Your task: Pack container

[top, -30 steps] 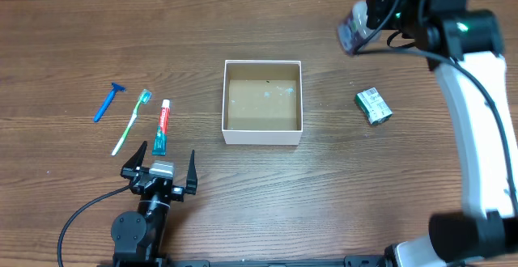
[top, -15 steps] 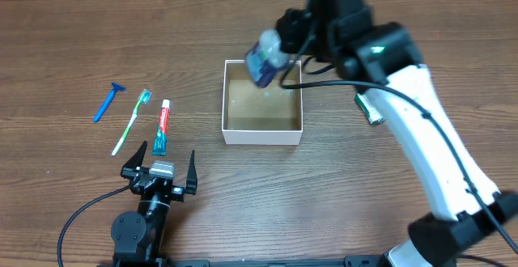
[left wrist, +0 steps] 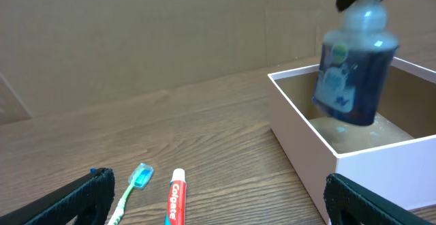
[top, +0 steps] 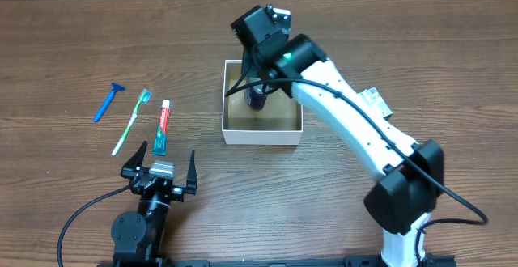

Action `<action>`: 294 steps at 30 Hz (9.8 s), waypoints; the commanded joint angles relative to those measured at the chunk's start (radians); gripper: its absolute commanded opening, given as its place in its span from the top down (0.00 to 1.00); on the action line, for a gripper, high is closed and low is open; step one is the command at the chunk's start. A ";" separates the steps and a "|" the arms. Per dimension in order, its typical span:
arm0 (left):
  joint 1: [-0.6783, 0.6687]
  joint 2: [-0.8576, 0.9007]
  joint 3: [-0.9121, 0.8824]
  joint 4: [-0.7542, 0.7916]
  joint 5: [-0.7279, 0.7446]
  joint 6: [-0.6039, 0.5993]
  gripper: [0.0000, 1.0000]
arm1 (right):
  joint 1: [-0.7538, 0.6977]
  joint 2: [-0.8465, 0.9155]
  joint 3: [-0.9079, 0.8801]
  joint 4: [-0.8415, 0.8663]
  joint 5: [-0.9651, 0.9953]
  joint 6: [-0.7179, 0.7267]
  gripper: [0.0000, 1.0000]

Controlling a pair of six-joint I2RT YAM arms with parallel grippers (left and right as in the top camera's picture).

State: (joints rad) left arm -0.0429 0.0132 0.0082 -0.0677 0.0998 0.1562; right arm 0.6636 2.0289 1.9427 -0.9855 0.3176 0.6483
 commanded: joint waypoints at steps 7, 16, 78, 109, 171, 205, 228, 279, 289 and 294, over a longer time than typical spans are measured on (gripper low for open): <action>0.010 -0.007 -0.003 -0.003 -0.006 -0.018 0.00 | 0.038 0.060 0.019 0.121 0.177 0.034 0.84; 0.010 -0.007 -0.003 -0.003 -0.006 -0.018 0.00 | 0.042 0.062 -0.005 0.179 0.167 0.034 0.84; 0.010 -0.007 -0.003 -0.003 -0.006 -0.018 0.00 | -0.558 0.132 0.409 -0.651 -0.248 -0.036 0.04; 0.010 -0.007 -0.003 -0.003 -0.006 -0.018 0.00 | -0.726 0.132 -0.315 -0.195 -0.418 -0.776 0.02; 0.010 -0.007 -0.003 -0.003 -0.006 -0.018 0.00 | -0.109 0.134 0.055 -0.202 -0.176 0.040 0.58; 0.010 -0.007 -0.003 -0.003 -0.006 -0.018 0.00 | -0.109 0.135 -0.176 0.092 -0.153 -0.103 0.25; 0.010 -0.007 -0.003 -0.002 -0.008 -0.008 0.00 | -0.612 0.036 0.746 -0.708 -0.136 -0.178 0.00; 0.100 1.777 1.337 -0.892 0.019 -0.068 0.07 | -1.046 0.037 0.740 -0.707 -0.140 -0.211 0.00; 0.103 1.886 1.337 -0.840 -0.082 -0.138 0.12 | -1.046 0.037 0.740 -0.707 -0.140 -0.211 0.00; 0.103 1.898 1.337 -0.817 -0.099 -0.138 0.22 | -1.046 0.037 0.740 -0.707 -0.139 -0.211 0.00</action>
State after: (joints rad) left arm 0.0547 1.9038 1.3304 -0.8932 0.0254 0.0341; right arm -0.3836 2.0861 2.6701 -1.6955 0.1791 0.4435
